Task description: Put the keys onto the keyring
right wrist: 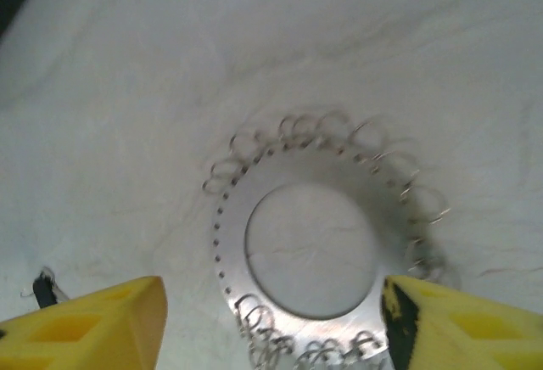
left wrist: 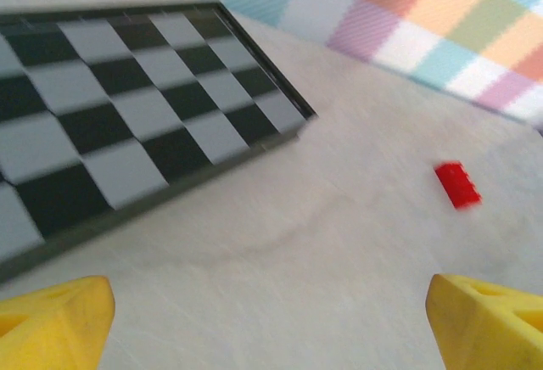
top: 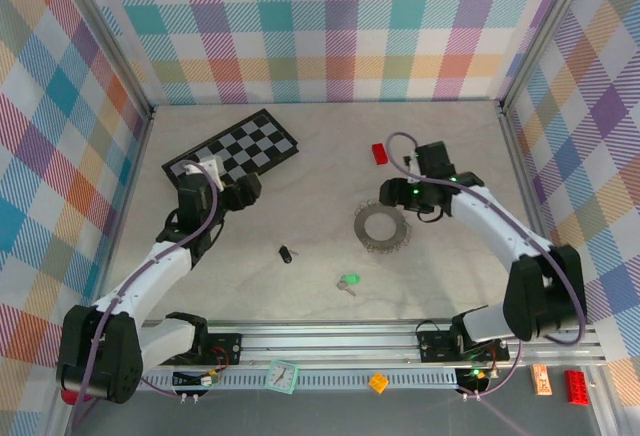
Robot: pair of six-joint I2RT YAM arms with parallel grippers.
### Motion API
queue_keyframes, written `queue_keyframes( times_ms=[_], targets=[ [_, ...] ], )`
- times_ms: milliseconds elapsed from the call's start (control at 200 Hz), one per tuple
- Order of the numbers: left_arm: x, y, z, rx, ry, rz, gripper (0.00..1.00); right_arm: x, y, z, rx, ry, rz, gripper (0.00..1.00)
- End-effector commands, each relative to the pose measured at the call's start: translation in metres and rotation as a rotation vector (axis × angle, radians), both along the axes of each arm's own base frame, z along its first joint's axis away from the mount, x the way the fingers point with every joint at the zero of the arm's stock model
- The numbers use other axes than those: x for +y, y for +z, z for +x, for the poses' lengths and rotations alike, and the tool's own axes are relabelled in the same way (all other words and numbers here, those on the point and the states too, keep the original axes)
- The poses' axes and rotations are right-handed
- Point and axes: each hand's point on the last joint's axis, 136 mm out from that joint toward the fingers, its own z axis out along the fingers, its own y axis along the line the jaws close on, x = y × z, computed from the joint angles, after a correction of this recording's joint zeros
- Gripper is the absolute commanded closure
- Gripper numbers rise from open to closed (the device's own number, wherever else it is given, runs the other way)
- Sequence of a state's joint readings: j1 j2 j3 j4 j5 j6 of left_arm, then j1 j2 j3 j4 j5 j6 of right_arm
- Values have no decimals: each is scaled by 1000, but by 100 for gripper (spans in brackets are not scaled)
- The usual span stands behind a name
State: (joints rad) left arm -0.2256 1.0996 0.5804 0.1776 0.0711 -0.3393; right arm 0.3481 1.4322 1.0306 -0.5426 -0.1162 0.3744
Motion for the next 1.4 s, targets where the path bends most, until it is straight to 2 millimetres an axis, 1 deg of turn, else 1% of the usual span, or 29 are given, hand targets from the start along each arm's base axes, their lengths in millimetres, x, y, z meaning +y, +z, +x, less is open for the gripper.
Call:
queue_keyframes(
  times_ms=[0, 25, 70, 150, 295, 365, 460, 495, 565, 665, 735, 835, 970, 1060, 1160, 1175, 1240, 1395],
  targets=[
    [-25, -6, -11, 57, -41, -62, 6, 13, -23, -20, 123, 99, -122, 37],
    [-29, -8, -13, 56, -48, -61, 6, 19, -25, -20, 126, 123, -136, 39],
    [-38, -10, -17, 56, -65, -65, 6, 27, -30, -17, 134, 158, -159, 41],
    [-54, -13, -24, 54, -118, -33, 6, 36, -40, -13, 161, 190, -189, 42],
    [-98, -21, -34, 34, -291, 97, 11, 45, -48, -14, 201, 187, -150, 42],
    [-120, -27, -37, 49, -366, 149, 12, 48, -50, -19, 230, 172, -121, 44],
    [-141, -32, -35, 63, -417, 165, 13, 50, -55, -32, 279, 138, -73, 53],
    [-148, -33, -33, 61, -420, 152, 13, 50, -57, -36, 292, 127, -56, 56],
    [-159, -36, -30, 57, -419, 106, 13, 53, -60, -46, 308, 127, -35, 60],
    [-172, -38, -27, 63, -411, 40, 14, 56, -64, -58, 320, 160, -66, 63],
    [-176, -40, -26, 70, -393, 13, 15, 59, -65, -63, 321, 184, -85, 65],
    [-175, -43, -26, 81, -356, -7, 15, 57, -67, -65, 316, 199, -132, 66],
    [-165, -49, -27, 97, -301, -15, 15, 51, -73, -60, 307, 208, -205, 68],
    [-160, -49, -30, 100, -284, -13, 15, 48, -75, -59, 303, 223, -255, 69],
    [-154, -47, -33, 97, -269, -10, 15, 50, -75, -59, 305, 249, -270, 70],
    [-153, -47, -33, 98, -264, -11, 15, 51, -75, -59, 303, 253, -271, 72],
    [-149, -46, -34, 95, -250, -13, 15, 54, -76, -59, 306, 265, -276, 73],
    [-138, -45, -37, 92, -200, -17, 15, 57, -79, -58, 314, 275, -283, 74]
  ],
)
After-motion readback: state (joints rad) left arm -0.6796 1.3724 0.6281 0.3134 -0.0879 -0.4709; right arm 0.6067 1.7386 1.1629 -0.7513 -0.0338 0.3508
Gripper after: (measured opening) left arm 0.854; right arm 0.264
